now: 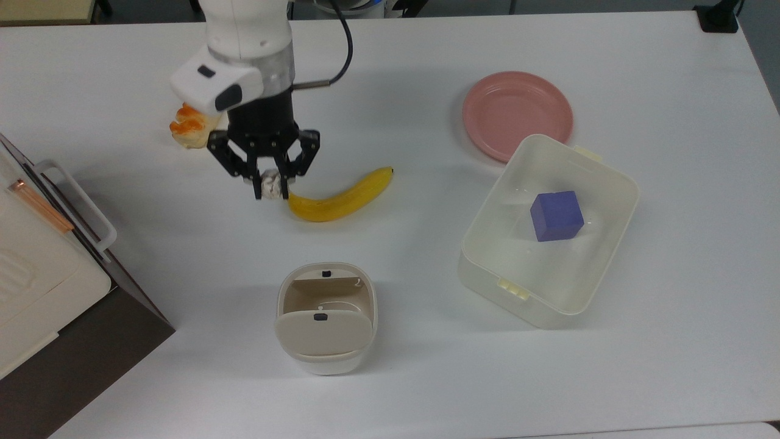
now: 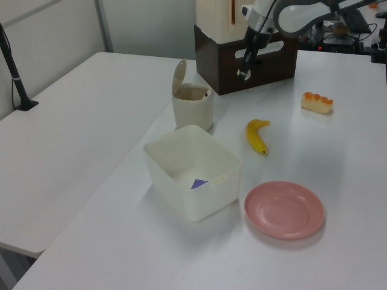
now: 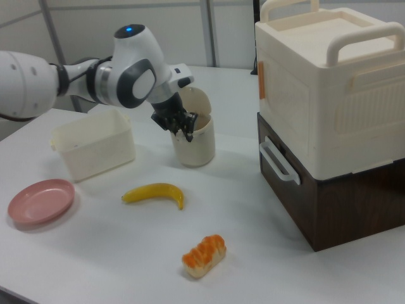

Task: Grab it up and put it in the trash
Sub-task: 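Carry the white cube over the cream trash can opening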

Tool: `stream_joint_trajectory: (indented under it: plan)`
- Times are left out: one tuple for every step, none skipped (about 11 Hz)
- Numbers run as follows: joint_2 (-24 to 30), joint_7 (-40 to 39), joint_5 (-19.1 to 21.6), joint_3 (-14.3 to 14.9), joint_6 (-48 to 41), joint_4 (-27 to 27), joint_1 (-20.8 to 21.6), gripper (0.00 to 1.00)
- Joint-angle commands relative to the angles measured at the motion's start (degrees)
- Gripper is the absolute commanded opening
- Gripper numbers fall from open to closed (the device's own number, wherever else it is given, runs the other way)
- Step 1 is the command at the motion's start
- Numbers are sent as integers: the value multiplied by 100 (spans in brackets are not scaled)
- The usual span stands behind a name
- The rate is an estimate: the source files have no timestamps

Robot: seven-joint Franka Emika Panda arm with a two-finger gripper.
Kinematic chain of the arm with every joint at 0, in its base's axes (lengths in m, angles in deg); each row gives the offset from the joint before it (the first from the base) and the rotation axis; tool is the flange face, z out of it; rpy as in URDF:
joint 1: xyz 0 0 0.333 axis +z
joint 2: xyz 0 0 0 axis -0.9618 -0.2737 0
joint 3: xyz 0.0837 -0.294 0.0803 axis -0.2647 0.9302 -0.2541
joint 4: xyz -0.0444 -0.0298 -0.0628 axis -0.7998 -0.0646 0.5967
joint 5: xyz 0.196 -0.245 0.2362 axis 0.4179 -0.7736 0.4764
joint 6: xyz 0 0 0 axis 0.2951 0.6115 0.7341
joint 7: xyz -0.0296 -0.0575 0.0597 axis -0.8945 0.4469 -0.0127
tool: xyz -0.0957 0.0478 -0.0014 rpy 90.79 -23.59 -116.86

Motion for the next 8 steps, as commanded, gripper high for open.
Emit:
stream_joint_trajectory:
  plan:
    - [-789, 145, -348, 42, 724, 650, 178, 34]
    - [-860, 136, -411, 59, 902, 658, 274, 34]
    - [-870, 136, -429, 86, 921, 658, 353, 33]
    - [-965, 136, -446, 86, 930, 685, 371, 33]
    - [-1088, 136, -446, 86, 939, 911, 372, 33]
    - [-1211, 136, -447, 86, 939, 1096, 389, 33]
    - [-1308, 136, -447, 86, 982, 1246, 450, 33]
    - [-1387, 136, -447, 86, 1087, 1334, 520, 33]
